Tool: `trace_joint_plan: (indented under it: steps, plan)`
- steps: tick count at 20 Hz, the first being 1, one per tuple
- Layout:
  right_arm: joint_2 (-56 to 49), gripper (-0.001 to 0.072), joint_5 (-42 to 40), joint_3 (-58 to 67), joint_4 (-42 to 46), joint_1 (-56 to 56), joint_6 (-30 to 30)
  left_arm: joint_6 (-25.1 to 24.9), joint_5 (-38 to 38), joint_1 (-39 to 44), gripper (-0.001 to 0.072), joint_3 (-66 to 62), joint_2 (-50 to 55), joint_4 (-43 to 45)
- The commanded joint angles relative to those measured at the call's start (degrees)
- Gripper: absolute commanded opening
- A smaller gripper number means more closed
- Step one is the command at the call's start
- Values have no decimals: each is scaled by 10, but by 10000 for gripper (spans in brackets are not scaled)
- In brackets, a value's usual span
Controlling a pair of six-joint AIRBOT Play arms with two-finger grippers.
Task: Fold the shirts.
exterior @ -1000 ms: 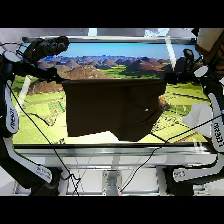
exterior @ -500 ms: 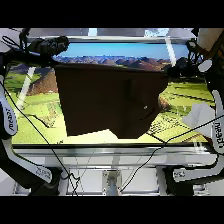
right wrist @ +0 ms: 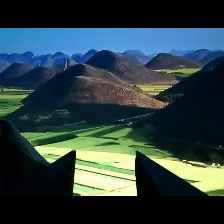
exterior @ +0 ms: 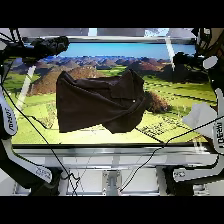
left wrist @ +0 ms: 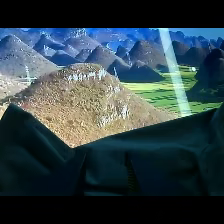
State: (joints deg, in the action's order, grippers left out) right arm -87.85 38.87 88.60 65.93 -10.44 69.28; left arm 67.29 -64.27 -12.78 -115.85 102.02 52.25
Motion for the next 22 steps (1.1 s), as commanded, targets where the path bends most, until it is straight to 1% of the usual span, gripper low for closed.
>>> trace_joint_plan:
  steps: [1,2,3,4,5,6,7,9,10,11,13,15,16,17,18,19,21,22]
  plan:
    - [7,301,110,3,28,-1,-7,-1,-13,-1,301,-2,-3,-3]
    - [11,260,142,3,40,-1,-22,-11,-19,-1,301,-2,-7,-21]
    - [19,260,154,3,29,0,-36,-44,-22,-1,300,-2,-16,-63]
    - [34,260,151,3,2,0,-56,-91,-21,-1,292,-2,-28,-117]
    - [53,260,139,3,-29,1,-75,-144,-19,0,224,-3,-46,-179]
    - [78,260,128,3,-55,1,-87,-181,-25,0,152,-9,-68,-217]
    - [110,261,129,5,-64,1,-92,-205,-39,4,115,-17,-94,-229]
    - [180,262,148,5,-53,1,-92,-212,-82,13,114,-19,-166,-196]
    - [214,262,163,5,-42,0,-91,-208,-105,22,114,-19,-199,-158]
    - [250,262,183,5,-35,1,-90,-186,-129,33,114,-19,-233,-110]
    - [316,262,214,5,-29,0,-87,-128,-176,50,114,-19,-283,-42]
    - [374,262,244,5,-21,1,-73,-68,-251,54,113,-19,-316,-12]
    - [395,262,266,5,-7,0,-66,-39,-297,54,97,-19,-322,2]
    - [411,262,292,5,17,0,-49,-10,-349,54,29,-16,-323,28]
    - [422,262,328,5,50,0,-34,21,-379,54,12,-3,-323,47]
    - [428,262,366,5,85,0,-19,46,-395,54,13,17,-323,71]
    - [436,263,416,-17,136,0,-9,51,-404,54,13,71,-323,104]
    - [439,263,426,-37,150,0,-4,52,-403,54,13,100,-323,120]
